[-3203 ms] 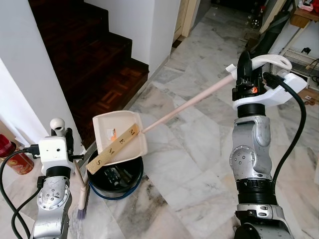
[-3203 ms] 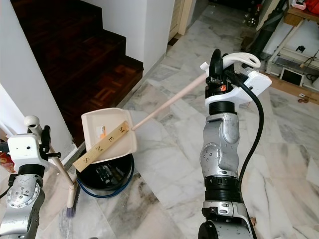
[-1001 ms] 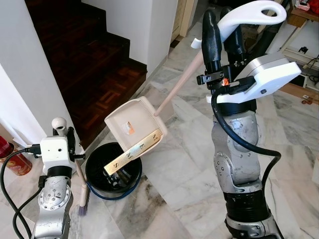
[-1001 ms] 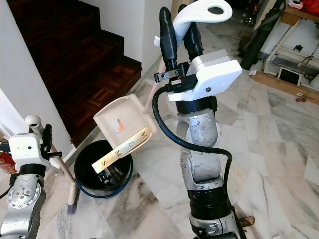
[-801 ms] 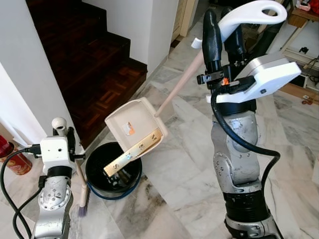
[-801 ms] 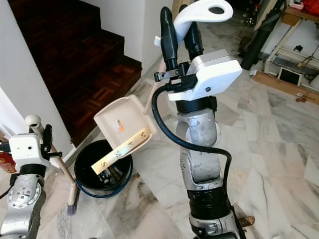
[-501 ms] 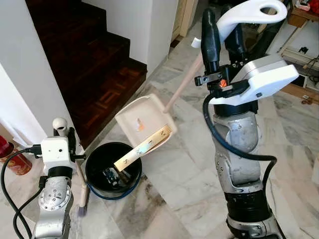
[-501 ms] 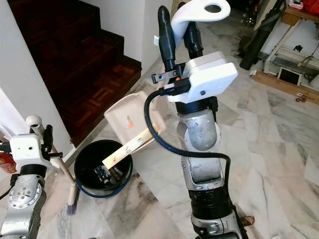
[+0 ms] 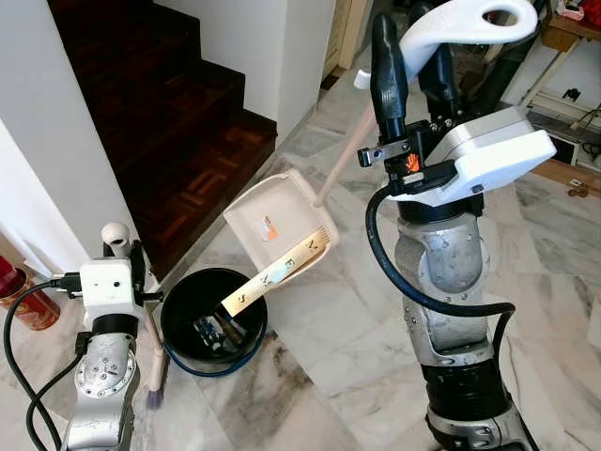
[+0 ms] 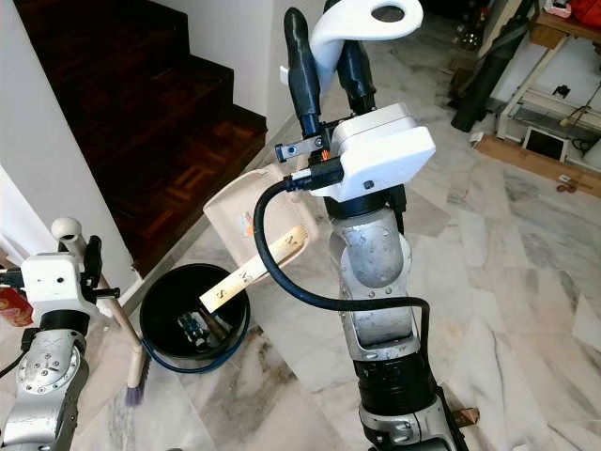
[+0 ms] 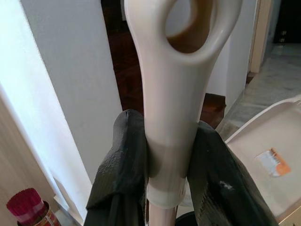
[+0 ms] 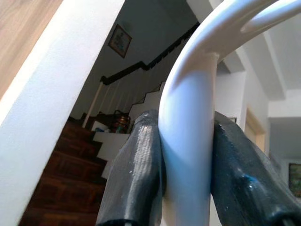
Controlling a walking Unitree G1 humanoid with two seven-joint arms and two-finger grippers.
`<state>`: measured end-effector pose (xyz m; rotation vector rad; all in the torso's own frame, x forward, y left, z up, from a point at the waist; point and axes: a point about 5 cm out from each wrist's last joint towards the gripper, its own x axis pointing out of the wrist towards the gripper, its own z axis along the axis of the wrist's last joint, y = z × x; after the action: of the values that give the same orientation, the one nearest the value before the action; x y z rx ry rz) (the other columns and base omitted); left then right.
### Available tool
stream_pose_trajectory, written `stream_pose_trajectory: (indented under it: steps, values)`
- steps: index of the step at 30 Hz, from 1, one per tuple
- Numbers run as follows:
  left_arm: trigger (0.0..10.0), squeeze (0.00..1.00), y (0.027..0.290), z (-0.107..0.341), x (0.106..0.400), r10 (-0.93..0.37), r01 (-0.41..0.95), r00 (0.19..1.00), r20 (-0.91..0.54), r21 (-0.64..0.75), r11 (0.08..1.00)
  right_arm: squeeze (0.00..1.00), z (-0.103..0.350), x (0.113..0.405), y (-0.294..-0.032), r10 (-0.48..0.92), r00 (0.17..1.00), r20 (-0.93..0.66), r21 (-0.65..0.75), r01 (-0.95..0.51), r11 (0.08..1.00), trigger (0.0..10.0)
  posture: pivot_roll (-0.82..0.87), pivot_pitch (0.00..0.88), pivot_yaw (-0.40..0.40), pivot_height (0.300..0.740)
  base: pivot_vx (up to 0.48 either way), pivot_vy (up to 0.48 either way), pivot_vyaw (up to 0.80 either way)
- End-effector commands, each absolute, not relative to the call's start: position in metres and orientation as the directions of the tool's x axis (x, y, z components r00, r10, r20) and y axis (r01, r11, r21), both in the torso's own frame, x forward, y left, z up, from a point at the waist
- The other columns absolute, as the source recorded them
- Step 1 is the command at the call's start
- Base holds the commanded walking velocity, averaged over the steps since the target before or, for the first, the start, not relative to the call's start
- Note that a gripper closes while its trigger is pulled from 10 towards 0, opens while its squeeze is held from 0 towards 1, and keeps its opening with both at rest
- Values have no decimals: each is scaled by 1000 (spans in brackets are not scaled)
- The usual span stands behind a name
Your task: Sweep floor
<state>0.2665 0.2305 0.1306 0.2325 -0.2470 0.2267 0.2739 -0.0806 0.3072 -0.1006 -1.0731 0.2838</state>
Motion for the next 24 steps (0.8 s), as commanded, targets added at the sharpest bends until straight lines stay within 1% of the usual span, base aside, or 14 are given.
stream_pose_trajectory:
  steps: [1, 4, 14, 21, 24]
  values:
    - [10000, 0, 225, 143, 266, 172, -250, 925, 339, 203, 947, 0, 326, 255, -83, 268, 306, 913, -239, -130, 962, 10000, 163, 114, -145, 740, 0, 0, 0]
    - [10000, 0, 225, 143, 266, 170, -249, 925, 341, 204, 947, 0, 325, 251, -80, 285, 286, 915, -257, -132, 957, 10000, 162, 111, -146, 740, 0, 0, 0]
    - [10000, 0, 223, 143, 267, 168, -250, 924, 344, 209, 945, 0, 324, 250, -77, 269, 286, 920, -235, -147, 961, 10000, 162, 107, -149, 740, 0, 0, 0]
    - [10000, 0, 223, 143, 267, 168, -251, 923, 346, 210, 945, 0, 323, 249, -74, 259, 299, 918, -215, -172, 961, 10000, 160, 108, -151, 740, 0, 0, 0]
    - [10000, 0, 222, 143, 267, 167, -249, 924, 345, 209, 946, 0, 321, 252, -76, 246, 331, 911, -205, -153, 967, 10000, 160, 110, -152, 740, 0, 0, 0]
